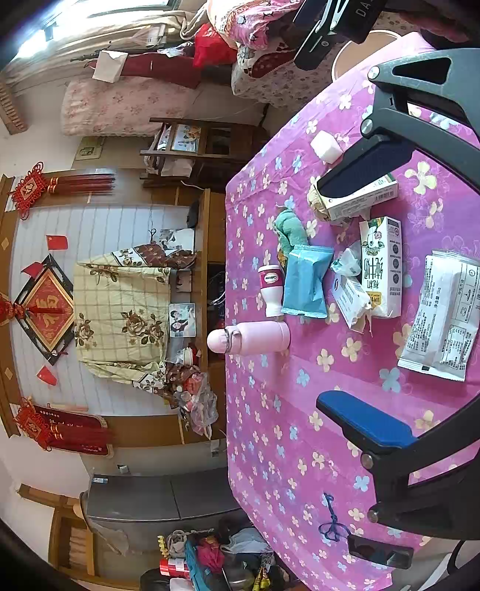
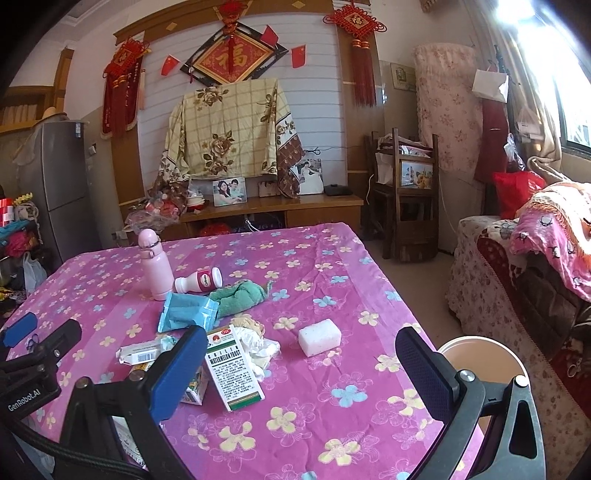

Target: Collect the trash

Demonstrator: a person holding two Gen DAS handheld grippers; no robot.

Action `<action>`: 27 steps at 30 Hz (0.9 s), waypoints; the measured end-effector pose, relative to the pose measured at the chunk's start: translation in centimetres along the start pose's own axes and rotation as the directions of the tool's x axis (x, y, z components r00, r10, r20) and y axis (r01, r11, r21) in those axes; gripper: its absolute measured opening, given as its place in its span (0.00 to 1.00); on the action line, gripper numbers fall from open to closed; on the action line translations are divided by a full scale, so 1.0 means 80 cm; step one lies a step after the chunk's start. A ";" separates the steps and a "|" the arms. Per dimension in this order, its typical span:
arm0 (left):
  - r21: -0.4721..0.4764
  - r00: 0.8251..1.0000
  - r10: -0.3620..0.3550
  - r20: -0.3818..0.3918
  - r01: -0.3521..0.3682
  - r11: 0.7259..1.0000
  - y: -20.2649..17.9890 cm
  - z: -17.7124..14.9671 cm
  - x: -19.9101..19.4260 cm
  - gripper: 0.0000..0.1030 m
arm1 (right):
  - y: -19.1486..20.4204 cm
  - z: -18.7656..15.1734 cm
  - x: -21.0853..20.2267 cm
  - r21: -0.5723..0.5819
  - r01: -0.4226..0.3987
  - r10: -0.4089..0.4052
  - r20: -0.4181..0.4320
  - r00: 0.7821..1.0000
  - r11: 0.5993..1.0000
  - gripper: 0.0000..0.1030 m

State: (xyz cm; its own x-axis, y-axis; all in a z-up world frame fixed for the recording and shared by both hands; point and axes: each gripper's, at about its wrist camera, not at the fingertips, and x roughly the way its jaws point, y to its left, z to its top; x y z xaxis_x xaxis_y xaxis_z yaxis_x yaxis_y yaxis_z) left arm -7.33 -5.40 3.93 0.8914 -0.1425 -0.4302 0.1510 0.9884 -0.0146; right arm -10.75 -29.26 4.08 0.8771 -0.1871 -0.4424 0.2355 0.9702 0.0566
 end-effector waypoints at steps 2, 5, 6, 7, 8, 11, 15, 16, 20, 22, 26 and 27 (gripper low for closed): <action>-0.003 1.000 0.000 0.010 0.000 1.000 0.000 0.001 -0.002 1.00 | 0.002 0.001 0.000 -0.002 0.003 -0.003 0.002 1.000 1.000 1.00; -0.002 1.000 0.002 0.018 -0.002 1.000 -0.001 0.002 -0.004 1.00 | 0.000 0.003 -0.002 0.001 0.002 -0.002 0.010 1.000 1.000 1.00; -0.003 1.000 0.003 0.021 -0.003 1.000 0.000 0.000 -0.005 1.00 | -0.001 0.003 -0.003 0.003 0.002 -0.002 0.011 1.000 1.000 1.00; -0.005 1.000 0.004 0.022 -0.004 1.000 0.001 0.000 -0.005 1.00 | -0.002 0.003 -0.003 0.005 0.001 -0.001 0.012 1.000 1.000 1.00; -0.008 1.000 0.002 0.022 -0.002 1.000 0.001 0.000 -0.005 1.00 | -0.001 0.003 -0.004 0.004 0.002 -0.002 0.014 1.000 1.000 1.00; -0.012 1.000 0.004 0.023 -0.004 1.000 0.002 0.001 -0.004 1.00 | -0.001 0.004 -0.006 -0.003 0.004 -0.004 0.026 1.000 1.000 1.00; -0.017 1.000 0.003 0.025 -0.003 1.000 0.003 0.001 -0.003 1.00 | -0.002 0.005 -0.007 -0.001 0.007 -0.007 0.026 1.000 1.000 1.00; -0.017 1.000 0.004 0.025 -0.004 1.000 0.003 0.001 -0.003 1.00 | -0.003 0.005 -0.007 0.000 0.007 -0.007 0.026 1.000 1.000 1.00; -0.015 1.000 0.004 0.029 -0.004 1.000 0.002 -0.001 -0.003 1.00 | -0.003 0.005 -0.008 0.002 0.011 -0.011 0.025 1.000 1.000 1.00; -0.015 1.000 -0.002 0.028 0.002 1.000 0.001 -0.001 -0.002 1.00 | -0.004 0.006 -0.009 0.001 0.013 -0.013 0.027 1.000 1.000 1.00; -0.021 1.000 0.001 0.032 0.000 1.000 0.005 0.000 -0.003 1.00 | -0.005 0.006 -0.007 0.002 0.014 -0.014 0.020 1.000 1.000 1.00; -0.022 1.000 0.000 0.029 0.001 1.000 0.005 -0.001 -0.003 1.00 | -0.006 0.006 -0.007 0.002 0.015 -0.015 0.019 1.000 1.000 1.00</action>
State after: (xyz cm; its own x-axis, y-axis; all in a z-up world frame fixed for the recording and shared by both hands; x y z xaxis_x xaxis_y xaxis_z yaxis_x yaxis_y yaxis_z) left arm -7.50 -4.97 3.97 0.9036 -0.1443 -0.4034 0.1426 0.9892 -0.0345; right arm -11.17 -29.69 4.75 0.8810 -0.2045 -0.4265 0.2494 0.9670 0.0515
